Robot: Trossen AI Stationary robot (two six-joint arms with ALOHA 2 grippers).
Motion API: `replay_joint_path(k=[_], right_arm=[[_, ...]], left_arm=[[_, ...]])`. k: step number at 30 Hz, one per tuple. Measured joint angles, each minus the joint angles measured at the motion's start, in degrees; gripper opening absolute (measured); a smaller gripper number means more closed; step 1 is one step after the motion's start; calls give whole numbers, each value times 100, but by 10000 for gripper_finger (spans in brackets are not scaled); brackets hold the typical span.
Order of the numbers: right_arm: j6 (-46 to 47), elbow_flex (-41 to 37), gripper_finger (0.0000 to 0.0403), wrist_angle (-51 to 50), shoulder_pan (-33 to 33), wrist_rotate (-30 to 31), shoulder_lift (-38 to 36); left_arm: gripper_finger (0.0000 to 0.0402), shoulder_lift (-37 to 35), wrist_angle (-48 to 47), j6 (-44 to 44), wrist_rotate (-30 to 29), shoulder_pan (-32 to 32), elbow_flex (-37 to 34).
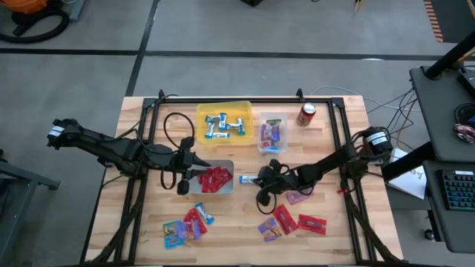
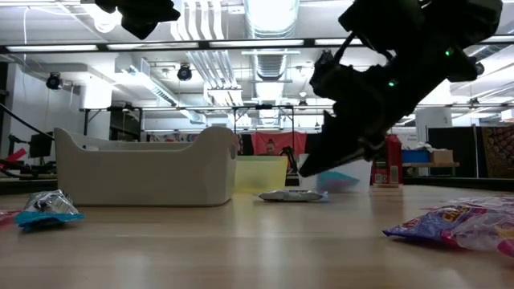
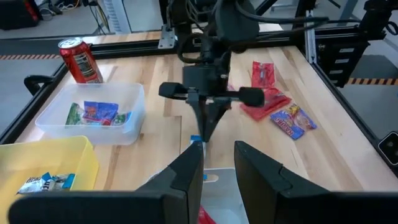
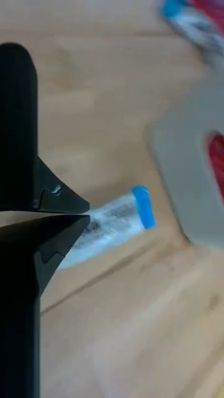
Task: Sort candy
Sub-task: Put the white candy into the yellow bin
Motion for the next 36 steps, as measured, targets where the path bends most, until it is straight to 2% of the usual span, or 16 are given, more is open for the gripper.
replay_joint_path(k=[4,7,16,21,25,36], right_arm=[[-1386,-2,18,-231,6,-401,-184],[-1889,-2,45,-230,-42,-449,-203],[-2074,-2,182,-198,-256,-351,-185],[-2077,-2,230,-174,-303,-349,-185],[-2081,-2,241,-141,-331,-353,-183],[-2096,-2,238,106,-341,-181,-181]], left_arm=[[75,0,59,43,2,0,0],[75,2,84,43,8,0,0],[75,2,90,5,15,0,0],[75,2,92,4,15,0,0],[75,5,100,4,15,0,0],[76,12,139,4,15,0,-7]])
